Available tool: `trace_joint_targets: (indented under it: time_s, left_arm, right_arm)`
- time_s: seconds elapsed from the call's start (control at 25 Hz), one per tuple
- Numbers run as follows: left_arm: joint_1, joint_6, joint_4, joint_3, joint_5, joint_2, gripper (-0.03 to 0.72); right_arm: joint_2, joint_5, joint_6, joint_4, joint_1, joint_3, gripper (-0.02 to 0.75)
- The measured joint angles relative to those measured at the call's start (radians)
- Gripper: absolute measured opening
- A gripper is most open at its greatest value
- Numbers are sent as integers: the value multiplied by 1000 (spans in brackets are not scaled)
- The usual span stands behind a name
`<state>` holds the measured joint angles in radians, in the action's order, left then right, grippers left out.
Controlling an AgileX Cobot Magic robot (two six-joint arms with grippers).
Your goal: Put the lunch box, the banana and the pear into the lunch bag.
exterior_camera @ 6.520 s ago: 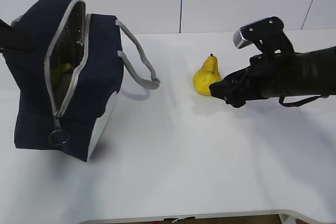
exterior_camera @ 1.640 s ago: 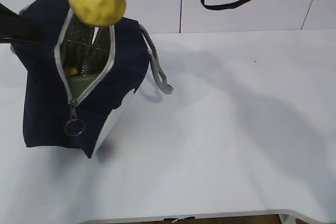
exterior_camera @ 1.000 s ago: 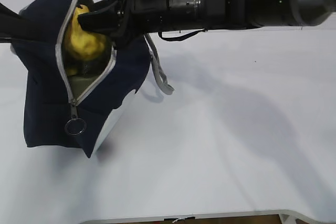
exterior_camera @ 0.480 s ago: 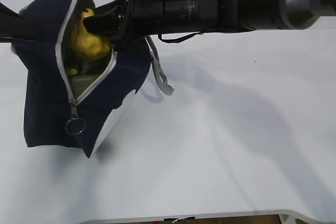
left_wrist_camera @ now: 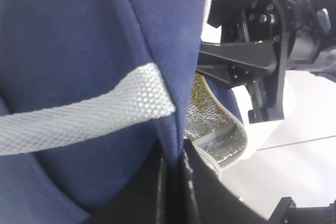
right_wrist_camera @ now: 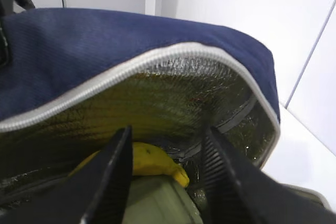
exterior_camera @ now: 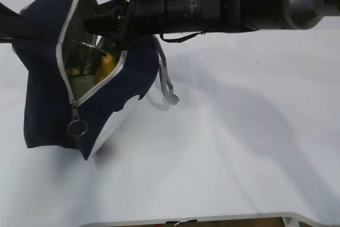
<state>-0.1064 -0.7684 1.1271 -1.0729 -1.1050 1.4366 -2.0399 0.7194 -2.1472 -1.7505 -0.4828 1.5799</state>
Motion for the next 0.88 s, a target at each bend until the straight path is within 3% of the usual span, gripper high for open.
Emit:
trace_joint_targets:
  time_s: [0.28,0.44,0.64,0.88]
  left_arm:
    - [0,0,0,0,-1,0,-15]
    - [0,-2,0,0,-1,0,-15]
    - [0,-2,0,0,-1,0,-15]
    - [0,-4,0,0,-1,0,-15]
  right_arm:
    - [57,-75,41,11,0,0,368]
    - [120,-229,149,17,0,0,368]
    - [214,-399,387,163,0,-25,368]
    - [371,-408,663,289,0,-144,368]
